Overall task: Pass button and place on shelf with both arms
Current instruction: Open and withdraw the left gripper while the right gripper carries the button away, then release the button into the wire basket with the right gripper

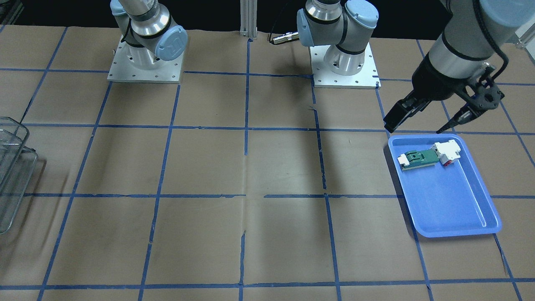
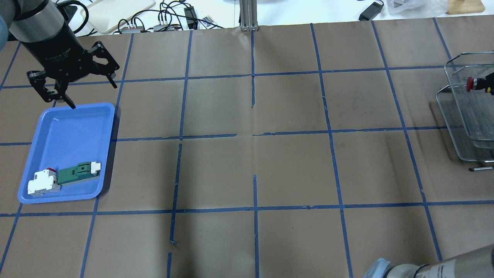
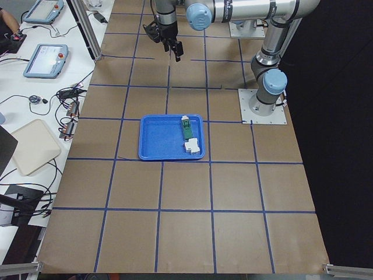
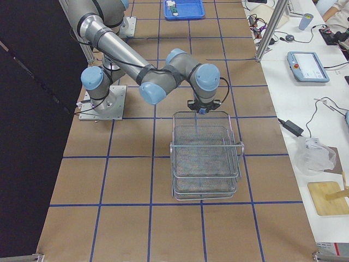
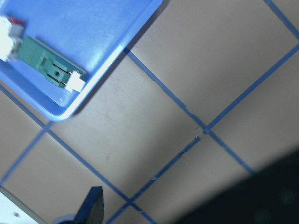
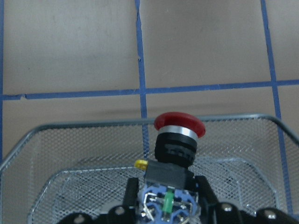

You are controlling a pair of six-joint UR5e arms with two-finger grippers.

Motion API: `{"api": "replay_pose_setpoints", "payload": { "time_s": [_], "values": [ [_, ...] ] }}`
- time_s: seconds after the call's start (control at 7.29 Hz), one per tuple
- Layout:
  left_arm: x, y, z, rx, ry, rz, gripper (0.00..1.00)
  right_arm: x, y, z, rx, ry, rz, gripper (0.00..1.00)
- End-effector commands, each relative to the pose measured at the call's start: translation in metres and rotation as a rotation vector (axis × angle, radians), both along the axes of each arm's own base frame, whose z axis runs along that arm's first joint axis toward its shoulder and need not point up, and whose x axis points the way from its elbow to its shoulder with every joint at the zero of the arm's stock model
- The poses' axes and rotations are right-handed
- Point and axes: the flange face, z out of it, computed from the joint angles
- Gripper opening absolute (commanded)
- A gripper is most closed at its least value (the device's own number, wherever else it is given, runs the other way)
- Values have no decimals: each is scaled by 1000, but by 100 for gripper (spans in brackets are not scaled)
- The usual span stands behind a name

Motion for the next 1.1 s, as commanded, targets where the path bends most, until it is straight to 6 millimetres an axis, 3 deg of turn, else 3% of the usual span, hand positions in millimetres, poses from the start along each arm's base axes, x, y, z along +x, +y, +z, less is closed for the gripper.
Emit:
{"api": "replay_pose_setpoints", "payload": {
  "time_s": [0.0, 0.14, 0.41, 0.55, 0.69, 0.96],
  "values": [
    [-11, 22, 19, -22, 3, -187, 100, -33, 6, -26, 27, 14, -2, 27],
    [-27, 32, 14, 3, 7, -338, 100, -33, 7, -25, 38, 13, -13, 99],
    [-33, 44, 5, 15, 14, -440, 100, -23, 10, -6, 19, 25, -10, 100],
    [-34, 46, 2, 19, 17, -440, 100, -6, 20, 17, 37, 7, -60, 100],
    [-31, 46, -2, 29, 17, -438, 100, 31, 23, 47, 51, 9, -116, 100],
    [-30, 48, -2, 25, 36, -467, 100, 161, 24, 103, 87, 12, -209, 100]
  ]
}}
